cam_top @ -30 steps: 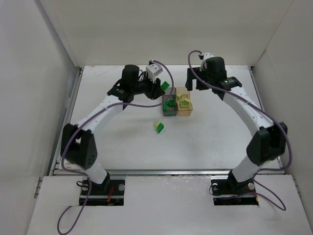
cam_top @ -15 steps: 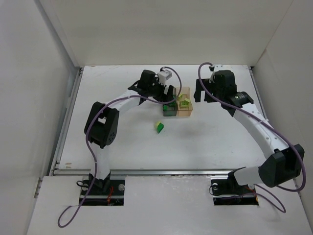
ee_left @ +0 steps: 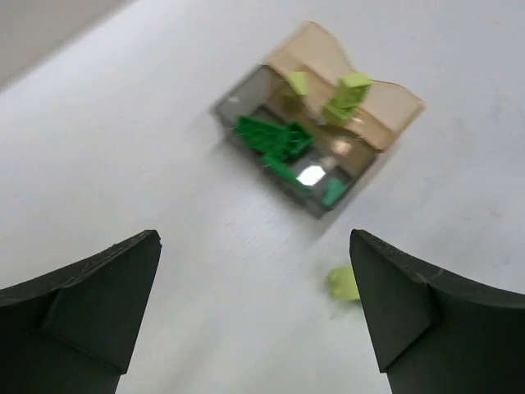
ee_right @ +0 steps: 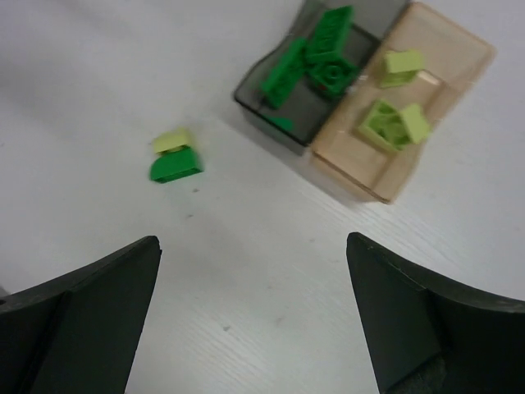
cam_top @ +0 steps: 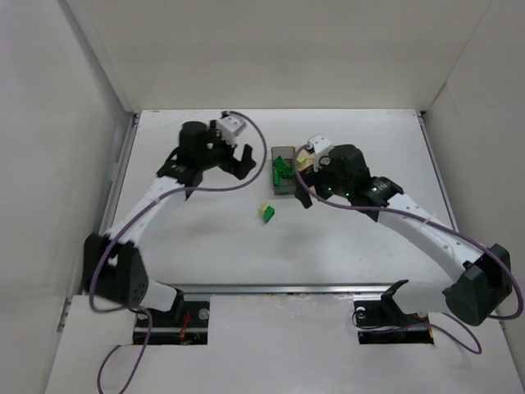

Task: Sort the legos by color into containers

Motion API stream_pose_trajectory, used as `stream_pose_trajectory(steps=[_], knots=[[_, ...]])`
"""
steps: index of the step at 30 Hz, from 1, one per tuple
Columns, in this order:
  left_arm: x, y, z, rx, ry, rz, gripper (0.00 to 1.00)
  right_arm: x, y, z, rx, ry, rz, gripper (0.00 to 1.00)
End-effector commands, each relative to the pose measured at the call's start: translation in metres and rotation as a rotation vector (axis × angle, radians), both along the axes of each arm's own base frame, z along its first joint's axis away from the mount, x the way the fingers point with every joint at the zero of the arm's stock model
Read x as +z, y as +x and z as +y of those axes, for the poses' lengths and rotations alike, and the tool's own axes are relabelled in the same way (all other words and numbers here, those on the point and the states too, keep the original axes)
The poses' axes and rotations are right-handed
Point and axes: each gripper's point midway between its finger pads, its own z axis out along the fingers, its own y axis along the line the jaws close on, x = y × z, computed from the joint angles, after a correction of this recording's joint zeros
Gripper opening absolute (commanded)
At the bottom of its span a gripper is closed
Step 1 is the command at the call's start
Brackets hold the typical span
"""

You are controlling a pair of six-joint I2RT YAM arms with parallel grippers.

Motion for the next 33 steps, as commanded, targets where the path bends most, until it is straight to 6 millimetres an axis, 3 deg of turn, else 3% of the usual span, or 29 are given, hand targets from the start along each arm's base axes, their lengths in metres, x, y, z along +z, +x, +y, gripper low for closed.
stream_pose_trajectory(steps=[1, 2, 3, 4, 5, 6, 8, 10, 11, 12, 14, 17, 19, 21, 23, 29, 33], knots=[[0.019, -0.016, 0.064, 0.136, 0.088, -0.157, 0.99, 0.004, -0.004, 0.053, 0.170, 0.070, -0.044, 1.00], [0.012, -0.031, 0.078, 0.183, 0.108, -0.168, 1.00, -0.014, -0.001, 0.064, 0.139, 0.095, 0.040, 1.00], [0.009, -0.030, 0.096, 0.309, 0.117, -0.160, 1.00, -0.015, 0.006, 0.068, 0.101, 0.116, 0.057, 1.00], [0.012, -0.031, 0.105, 0.369, 0.103, -0.173, 1.00, -0.021, 0.012, 0.069, 0.039, 0.121, 0.076, 1.00], [0.003, -0.037, 0.113, 0.414, 0.105, -0.160, 1.00, -0.018, 0.018, 0.076, -0.002, 0.150, 0.085, 1.00], [0.016, -0.039, 0.128, 0.496, 0.097, -0.206, 1.00, -0.032, 0.023, 0.079, -0.086, 0.190, 0.153, 1.00], [0.018, -0.044, 0.136, 0.577, 0.095, -0.244, 1.00, -0.037, 0.035, 0.081, -0.199, 0.234, 0.195, 1.00], [0.028, -0.050, 0.145, 0.656, 0.121, -0.313, 1.00, -0.055, 0.037, 0.093, -0.287, 0.300, 0.285, 1.00], [0.035, -0.049, 0.147, 0.676, 0.111, -0.355, 1.00, -0.058, 0.033, 0.106, -0.266, 0.318, 0.298, 1.00], [0.026, -0.052, 0.149, 0.688, 0.127, -0.363, 1.00, -0.053, 0.035, 0.118, -0.252, 0.338, 0.291, 1.00], [0.031, -0.053, 0.157, 0.749, 0.112, -0.402, 1.00, -0.072, 0.032, 0.130, -0.255, 0.285, 0.308, 0.97], [0.036, -0.056, 0.151, 0.737, 0.074, -0.449, 1.00, -0.102, 0.019, 0.142, -0.239, 0.219, 0.355, 0.92], [0.035, -0.061, 0.146, 0.719, 0.059, -0.470, 1.00, -0.124, 0.008, 0.140, -0.247, 0.202, 0.416, 0.81], [0.037, -0.067, 0.141, 0.704, 0.050, -0.487, 1.00, -0.130, 0.008, 0.140, -0.256, 0.197, 0.429, 0.69], [0.033, -0.069, 0.142, 0.708, 0.054, -0.484, 1.00, -0.141, 0.007, 0.140, -0.268, 0.185, 0.448, 0.63], [0.022, -0.076, 0.137, 0.698, 0.044, -0.451, 1.00, -0.155, 0.000, 0.132, -0.319, 0.117, 0.464, 0.60], [0.022, -0.076, 0.137, 0.698, 0.044, -0.451, 1.00, -0.164, 0.005, 0.142, -0.287, 0.106, 0.469, 0.58]])
